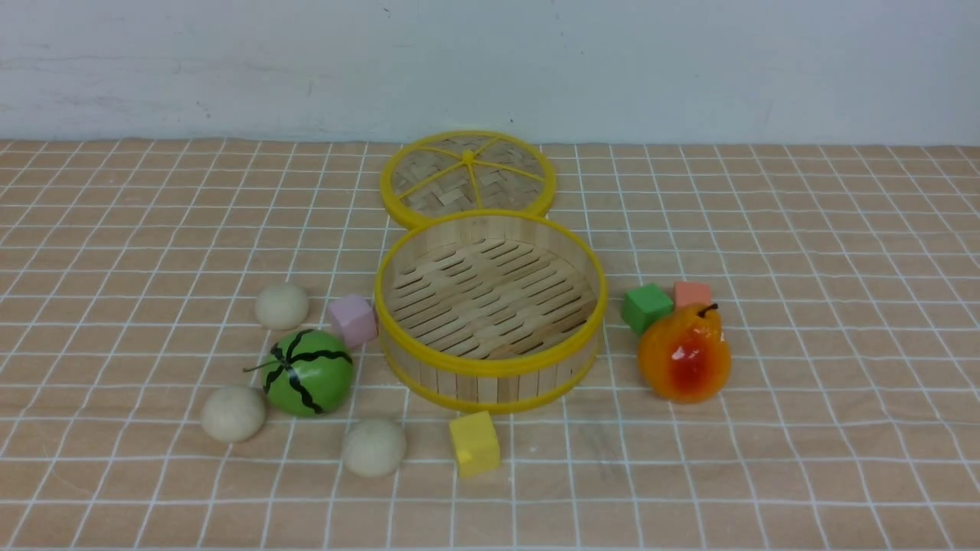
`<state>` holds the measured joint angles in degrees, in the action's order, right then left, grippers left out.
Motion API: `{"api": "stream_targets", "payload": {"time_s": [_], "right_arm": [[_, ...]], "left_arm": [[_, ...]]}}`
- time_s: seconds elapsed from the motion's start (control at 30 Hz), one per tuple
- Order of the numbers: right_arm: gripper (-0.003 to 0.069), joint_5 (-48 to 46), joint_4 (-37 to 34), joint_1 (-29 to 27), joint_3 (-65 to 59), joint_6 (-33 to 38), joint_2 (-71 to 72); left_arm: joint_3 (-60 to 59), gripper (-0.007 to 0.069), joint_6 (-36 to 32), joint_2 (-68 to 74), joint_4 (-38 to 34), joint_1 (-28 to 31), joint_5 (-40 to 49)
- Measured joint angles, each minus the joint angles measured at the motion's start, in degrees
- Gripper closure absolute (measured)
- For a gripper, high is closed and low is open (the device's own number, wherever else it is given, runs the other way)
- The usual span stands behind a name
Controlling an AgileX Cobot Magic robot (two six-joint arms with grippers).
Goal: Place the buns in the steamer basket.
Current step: Use the left arm to grab a steamed stuffed bun
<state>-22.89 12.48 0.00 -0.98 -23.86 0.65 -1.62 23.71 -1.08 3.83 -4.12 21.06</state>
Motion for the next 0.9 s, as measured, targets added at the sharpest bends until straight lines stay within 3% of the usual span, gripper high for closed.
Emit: {"api": "stream_targets", "payload": {"time_s": [0.77, 0.9], "right_arm": [[0.0418, 0.0, 0.0, 0.0, 0.0, 0.0, 0.0], [0.0418, 0.0, 0.0, 0.0, 0.0, 0.0, 0.0]], "left_arm": [[0.1, 0.0470, 0.2, 0.0, -3.2, 0.0, -27.2], [6.4, 0.0470, 0.2, 0.0, -3.4, 0.0, -29.6]]}}
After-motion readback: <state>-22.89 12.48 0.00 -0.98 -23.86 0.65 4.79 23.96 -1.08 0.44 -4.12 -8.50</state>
